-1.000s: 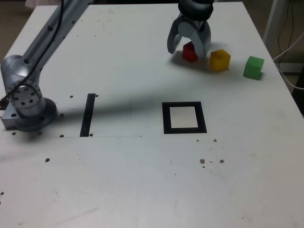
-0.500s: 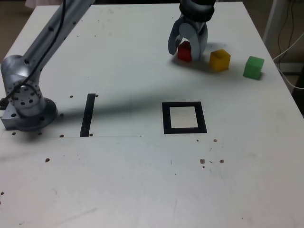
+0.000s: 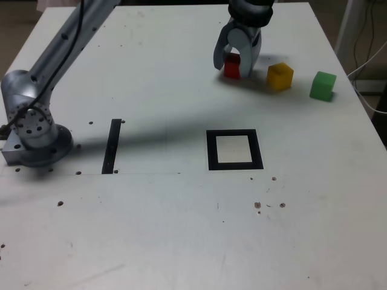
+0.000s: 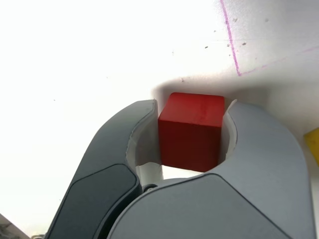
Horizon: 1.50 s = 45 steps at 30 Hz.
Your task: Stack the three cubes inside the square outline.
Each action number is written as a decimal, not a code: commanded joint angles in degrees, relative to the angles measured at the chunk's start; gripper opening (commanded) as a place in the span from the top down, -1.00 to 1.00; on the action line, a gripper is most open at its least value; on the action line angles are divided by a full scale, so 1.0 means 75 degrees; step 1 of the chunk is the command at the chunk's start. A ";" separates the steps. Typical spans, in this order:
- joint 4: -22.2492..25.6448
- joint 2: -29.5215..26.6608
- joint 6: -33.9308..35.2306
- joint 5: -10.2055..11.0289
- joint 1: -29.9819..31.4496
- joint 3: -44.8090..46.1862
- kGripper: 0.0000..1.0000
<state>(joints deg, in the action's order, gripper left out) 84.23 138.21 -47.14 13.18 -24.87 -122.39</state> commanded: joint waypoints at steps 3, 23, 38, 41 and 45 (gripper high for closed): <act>0.0020 -0.0133 0.0270 -0.0275 0.0029 0.0157 0.51; -0.0382 -0.2382 0.3094 -0.1117 0.1409 0.2599 0.50; -0.0691 -0.2897 0.4961 -0.1789 0.2891 0.3652 0.50; -0.0749 -0.2835 0.5154 -0.1836 0.3135 0.3693 0.50; -0.0806 -0.2697 0.5437 -0.1961 0.3508 0.3658 0.50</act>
<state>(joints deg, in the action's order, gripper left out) 78.34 117.29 -6.89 -1.13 0.75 -94.64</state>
